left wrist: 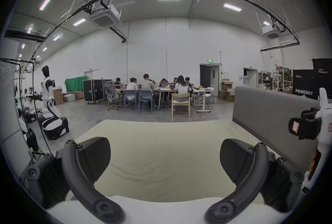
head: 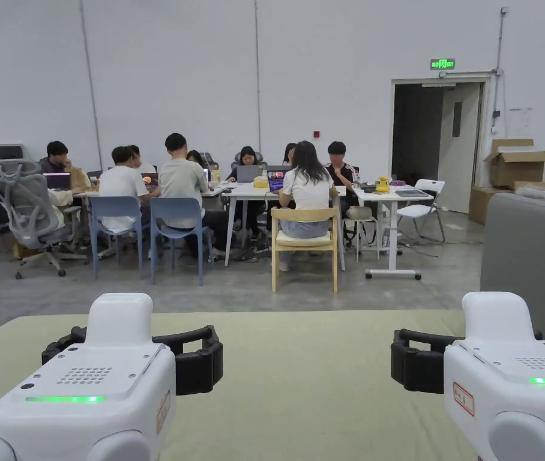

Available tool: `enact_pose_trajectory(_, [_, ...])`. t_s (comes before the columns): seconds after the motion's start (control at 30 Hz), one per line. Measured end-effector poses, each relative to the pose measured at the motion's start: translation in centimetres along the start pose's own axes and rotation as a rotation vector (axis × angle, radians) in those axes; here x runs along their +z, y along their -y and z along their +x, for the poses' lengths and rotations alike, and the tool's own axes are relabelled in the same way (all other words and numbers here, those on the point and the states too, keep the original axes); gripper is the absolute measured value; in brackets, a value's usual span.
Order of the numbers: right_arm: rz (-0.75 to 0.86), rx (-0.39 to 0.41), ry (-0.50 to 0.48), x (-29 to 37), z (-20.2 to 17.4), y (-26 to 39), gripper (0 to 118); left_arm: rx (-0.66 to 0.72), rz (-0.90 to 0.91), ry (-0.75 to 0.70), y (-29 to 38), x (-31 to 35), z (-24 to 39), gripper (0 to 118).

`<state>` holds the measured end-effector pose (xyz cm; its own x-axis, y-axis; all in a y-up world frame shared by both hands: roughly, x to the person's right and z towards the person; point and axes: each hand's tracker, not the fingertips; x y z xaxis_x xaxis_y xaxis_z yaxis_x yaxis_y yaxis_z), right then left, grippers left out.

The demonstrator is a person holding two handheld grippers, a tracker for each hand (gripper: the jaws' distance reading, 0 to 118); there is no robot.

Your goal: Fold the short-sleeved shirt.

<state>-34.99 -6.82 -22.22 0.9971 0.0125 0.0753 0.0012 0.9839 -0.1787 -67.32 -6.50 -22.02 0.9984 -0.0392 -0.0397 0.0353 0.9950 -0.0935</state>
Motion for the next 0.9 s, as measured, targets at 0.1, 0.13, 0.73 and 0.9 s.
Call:
enact_pose_trajectory(0.1, [0.003, 0.004, -0.001, 0.06, -0.04, -0.03, 118, 0.01, -0.008, 0.006, 0.07, -0.08, -0.04, 118])
enact_pose_trajectory(0.13, [0.004, 0.005, -0.003, 0.08, -0.05, -0.05, 118, 0.012, -0.007, 0.006, 0.08, -0.09, -0.04, 118])
enact_pose_trajectory(0.73, [-0.009, 0.008, 0.0, 0.01, -0.09, 0.06, 118, 0.006, -0.003, 0.014, -0.2, 0.09, 0.24, 118])
enact_pose_trajectory(0.9, [-0.01, 0.005, 0.006, 0.01, -0.12, 0.0, 118, 0.008, -0.003, 0.014, -0.23, 0.15, 0.25, 118])
